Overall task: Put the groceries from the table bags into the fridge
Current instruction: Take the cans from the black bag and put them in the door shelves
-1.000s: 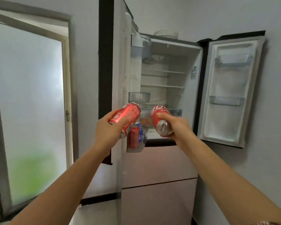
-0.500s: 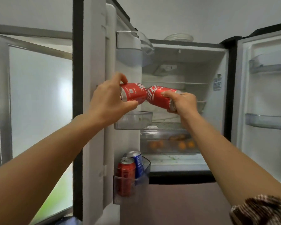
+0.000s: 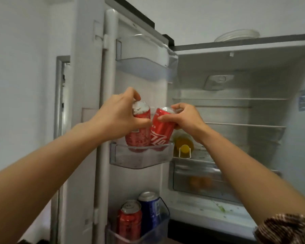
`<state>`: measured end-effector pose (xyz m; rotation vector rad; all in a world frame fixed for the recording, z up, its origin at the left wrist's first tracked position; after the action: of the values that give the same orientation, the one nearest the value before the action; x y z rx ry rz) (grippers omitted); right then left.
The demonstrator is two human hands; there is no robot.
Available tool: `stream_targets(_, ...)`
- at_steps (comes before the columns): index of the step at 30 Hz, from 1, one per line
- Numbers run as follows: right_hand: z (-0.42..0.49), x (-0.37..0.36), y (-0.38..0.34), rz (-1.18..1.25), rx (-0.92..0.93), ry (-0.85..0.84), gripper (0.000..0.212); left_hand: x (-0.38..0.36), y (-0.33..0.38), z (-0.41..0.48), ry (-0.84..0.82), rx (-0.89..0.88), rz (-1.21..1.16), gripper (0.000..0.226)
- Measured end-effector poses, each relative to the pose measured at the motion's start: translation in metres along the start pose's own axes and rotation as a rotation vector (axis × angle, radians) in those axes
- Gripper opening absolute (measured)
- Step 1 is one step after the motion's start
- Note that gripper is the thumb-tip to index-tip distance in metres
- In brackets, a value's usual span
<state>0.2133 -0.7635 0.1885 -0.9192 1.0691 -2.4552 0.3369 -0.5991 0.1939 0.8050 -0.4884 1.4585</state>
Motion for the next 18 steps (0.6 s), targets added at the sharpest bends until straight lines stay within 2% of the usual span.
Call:
stream_targets(3, 0.014, -0.009, 0.002, -0.01, 0.038, -0.179, 0.036, -0.003, 0.005, 0.004, -0.025, 0.052, 0.065, 0.065)
stream_targets(5, 0.021, -0.015, 0.005, -0.05, 0.048, -0.255, 0.031, -0.007, 0.006, 0.006, -0.037, 0.075, 0.135, 0.07)
stream_targets(8, 0.031, -0.015, 0.012, -0.036, 0.061, -0.316, 0.038, -0.016, 0.006, 0.006, -0.072, 0.136, 0.164, 0.072)
stream_targets(11, 0.035, -0.012, 0.017, 0.009, 0.063, -0.401, 0.053, -0.027, 0.004, 0.007, -0.092, 0.174, 0.19, 0.065)
stream_targets(13, 0.036, -0.012, 0.02, 0.026, 0.068, -0.446, 0.05, -0.031, 0.003, 0.009, -0.085, 0.191, 0.202, 0.061)
stream_targets(15, 0.035, -0.015, 0.022, 0.024, 0.093, -0.441, 0.041, -0.033, 0.003, 0.011, -0.094, 0.198, 0.26, 0.06)
stream_targets(16, 0.035, -0.017, 0.022, 0.012, 0.109, -0.42, 0.043, -0.034, 0.003, 0.012, -0.108, 0.199, 0.305, 0.059)
stream_targets(18, 0.035, -0.024, 0.025, -0.058, 0.148, -0.362, 0.061, -0.035, 0.003, 0.014, -0.128, 0.198, 0.37, 0.058)
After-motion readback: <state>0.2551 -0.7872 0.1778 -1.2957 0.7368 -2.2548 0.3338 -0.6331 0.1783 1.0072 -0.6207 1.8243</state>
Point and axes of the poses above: each hand's wrist, its own z-axis towards the middle knuckle, its own x-axis out of the back of the hand, y = z × x, the point moved 1 cm from there along z, towards the middle knuckle, and after that the axes turned 12 degrees about -y, right-handed, at the moved point
